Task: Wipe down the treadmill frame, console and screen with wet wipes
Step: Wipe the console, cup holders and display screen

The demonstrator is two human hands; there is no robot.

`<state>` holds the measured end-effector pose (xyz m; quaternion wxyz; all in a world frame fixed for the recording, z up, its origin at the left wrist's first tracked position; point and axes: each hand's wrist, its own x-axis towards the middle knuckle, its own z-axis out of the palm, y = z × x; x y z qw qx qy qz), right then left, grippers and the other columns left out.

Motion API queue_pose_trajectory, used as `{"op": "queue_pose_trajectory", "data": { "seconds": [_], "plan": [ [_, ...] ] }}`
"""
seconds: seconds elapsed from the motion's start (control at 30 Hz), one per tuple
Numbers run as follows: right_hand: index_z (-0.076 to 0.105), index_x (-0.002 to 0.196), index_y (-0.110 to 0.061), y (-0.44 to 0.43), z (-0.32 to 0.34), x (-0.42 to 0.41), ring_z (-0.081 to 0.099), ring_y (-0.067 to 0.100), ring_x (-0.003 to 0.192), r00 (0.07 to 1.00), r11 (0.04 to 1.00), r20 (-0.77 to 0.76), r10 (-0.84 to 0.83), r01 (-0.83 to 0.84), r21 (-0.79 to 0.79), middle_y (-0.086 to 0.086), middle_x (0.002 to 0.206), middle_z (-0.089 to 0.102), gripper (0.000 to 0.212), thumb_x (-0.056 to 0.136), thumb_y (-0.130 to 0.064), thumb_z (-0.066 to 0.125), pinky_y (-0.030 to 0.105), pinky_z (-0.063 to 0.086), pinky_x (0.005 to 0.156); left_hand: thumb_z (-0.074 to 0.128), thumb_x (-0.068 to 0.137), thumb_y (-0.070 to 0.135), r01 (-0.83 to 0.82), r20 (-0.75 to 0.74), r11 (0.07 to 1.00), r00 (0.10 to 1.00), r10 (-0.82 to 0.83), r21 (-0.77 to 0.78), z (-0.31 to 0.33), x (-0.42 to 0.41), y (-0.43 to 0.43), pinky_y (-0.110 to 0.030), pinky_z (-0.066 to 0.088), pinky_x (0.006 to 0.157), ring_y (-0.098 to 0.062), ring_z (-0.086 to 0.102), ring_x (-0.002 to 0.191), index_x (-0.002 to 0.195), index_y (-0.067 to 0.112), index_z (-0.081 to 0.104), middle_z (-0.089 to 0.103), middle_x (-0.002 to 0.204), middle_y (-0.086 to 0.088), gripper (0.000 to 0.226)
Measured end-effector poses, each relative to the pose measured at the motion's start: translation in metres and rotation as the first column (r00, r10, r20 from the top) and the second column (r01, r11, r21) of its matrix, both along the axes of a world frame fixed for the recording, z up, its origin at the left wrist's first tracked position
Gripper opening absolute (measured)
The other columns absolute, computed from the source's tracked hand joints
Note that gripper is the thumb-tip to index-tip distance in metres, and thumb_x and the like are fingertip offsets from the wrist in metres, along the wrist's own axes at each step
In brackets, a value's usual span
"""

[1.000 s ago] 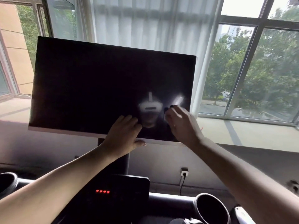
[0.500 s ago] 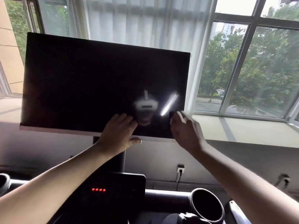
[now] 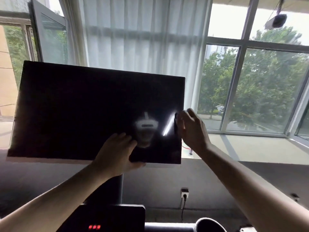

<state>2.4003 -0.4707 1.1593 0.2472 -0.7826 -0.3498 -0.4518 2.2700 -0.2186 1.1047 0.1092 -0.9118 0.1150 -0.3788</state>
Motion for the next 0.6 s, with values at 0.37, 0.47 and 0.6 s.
{"op": "queue_pose_trajectory", "data": {
  "seconds": [0.37,0.47,0.6],
  "plan": [
    [0.062,0.092,-0.002,0.03,0.104,0.048,0.063,0.042,0.078,0.988,0.96,0.029,-0.149,0.138,0.245,0.02,0.094,0.062,0.02,0.1,-0.019,0.059,0.041,0.046,0.067,0.057,0.088,0.063,-0.068,0.235,0.998,0.97,0.07,-0.019,0.124,0.044,-0.008,-0.045,0.047,0.093,-0.03,0.055,0.111,0.12,0.01,0.06,0.057,0.123,-0.013,0.062],
    [0.061,0.091,-0.002,0.034,0.109,0.05,0.063,0.042,0.079,0.986,0.951,0.026,-0.166,0.153,0.267,0.019,0.094,0.062,0.023,0.101,-0.022,0.055,0.041,0.046,0.066,0.051,0.09,0.068,-0.07,0.238,0.994,0.967,0.089,-0.087,0.149,0.061,-0.008,-0.05,0.037,0.115,-0.031,0.042,0.14,0.145,0.006,0.048,0.046,0.149,-0.016,0.083],
    [0.059,0.087,-0.007,0.024,0.067,0.029,0.063,0.038,0.072,0.994,0.972,0.008,-0.111,0.107,0.208,0.012,0.088,0.06,0.015,0.097,-0.018,0.06,0.036,0.045,0.06,0.028,0.09,0.081,-0.142,0.131,0.982,0.979,0.157,-0.122,0.164,0.074,0.001,-0.048,0.025,0.123,-0.027,0.038,0.146,0.151,0.006,0.042,0.046,0.154,-0.012,0.097]
  ]
}}
